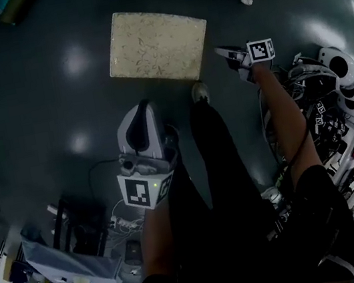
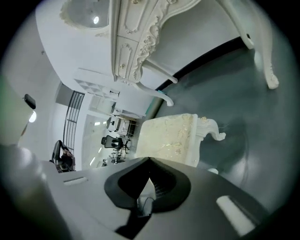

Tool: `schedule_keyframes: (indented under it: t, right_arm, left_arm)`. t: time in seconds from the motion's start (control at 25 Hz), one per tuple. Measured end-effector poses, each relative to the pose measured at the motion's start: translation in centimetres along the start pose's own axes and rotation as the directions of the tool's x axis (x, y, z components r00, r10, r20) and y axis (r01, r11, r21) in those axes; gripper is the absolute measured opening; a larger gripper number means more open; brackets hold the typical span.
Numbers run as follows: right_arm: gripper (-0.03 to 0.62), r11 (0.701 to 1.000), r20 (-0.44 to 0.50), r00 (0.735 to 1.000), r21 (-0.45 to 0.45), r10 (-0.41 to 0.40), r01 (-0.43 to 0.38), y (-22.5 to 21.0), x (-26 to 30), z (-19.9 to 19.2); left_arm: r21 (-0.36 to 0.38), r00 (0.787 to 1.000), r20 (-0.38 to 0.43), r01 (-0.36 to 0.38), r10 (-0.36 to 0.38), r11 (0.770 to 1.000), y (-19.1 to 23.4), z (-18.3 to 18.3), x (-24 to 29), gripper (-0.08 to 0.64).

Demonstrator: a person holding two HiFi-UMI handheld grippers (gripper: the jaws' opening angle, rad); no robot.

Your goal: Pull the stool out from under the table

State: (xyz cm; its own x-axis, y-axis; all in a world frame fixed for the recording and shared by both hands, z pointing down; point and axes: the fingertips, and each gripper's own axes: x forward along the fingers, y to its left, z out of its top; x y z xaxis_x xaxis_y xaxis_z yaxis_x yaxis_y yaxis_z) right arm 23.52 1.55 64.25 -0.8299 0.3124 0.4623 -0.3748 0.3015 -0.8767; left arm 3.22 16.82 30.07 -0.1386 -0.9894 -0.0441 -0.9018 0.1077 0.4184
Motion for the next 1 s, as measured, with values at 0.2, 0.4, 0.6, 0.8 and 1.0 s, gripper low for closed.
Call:
schedule_keyframes:
  t: [0.2,0.4,0.6,0.8,1.0]
  right_arm:
    - [-0.002,0.999,0.068,0.997,-0.040,-0.034,0.037,4.2,-2.3,0.0]
    - [-0.002,0.988,0.164,0.979,-0.079,-0.118,0.133,10.7,-4.2,0.3]
    - [-0.003,0.972,0.284,0.943,-0.106,-0.175,0.212,15.9,-5.9,1.3]
    - [-0.003,0.934,0.409,0.882,-0.154,-0.235,0.321,22.7,-9.0,1.1]
    - [-0.003,0.872,0.521,0.811,-0.227,-0.267,0.433,31.2,-11.9,2.2]
  left_arm:
    - [-0.004,0.999,-0.001,0.033,-0.033,0.999,-1.8,3.0,-0.5,0.009]
    - [0.051,0.996,-0.014,0.093,-0.093,0.994,-4.7,7.2,-0.9,0.009]
    - [0.054,0.996,-0.023,0.085,-0.084,0.995,-5.6,9.0,0.4,0.009]
    - [0.070,0.997,-0.032,0.066,-0.064,0.995,-6.7,11.8,0.2,0.009]
    - [0.086,0.997,-0.023,0.081,-0.079,0.993,-7.9,15.4,-0.6,0.010]
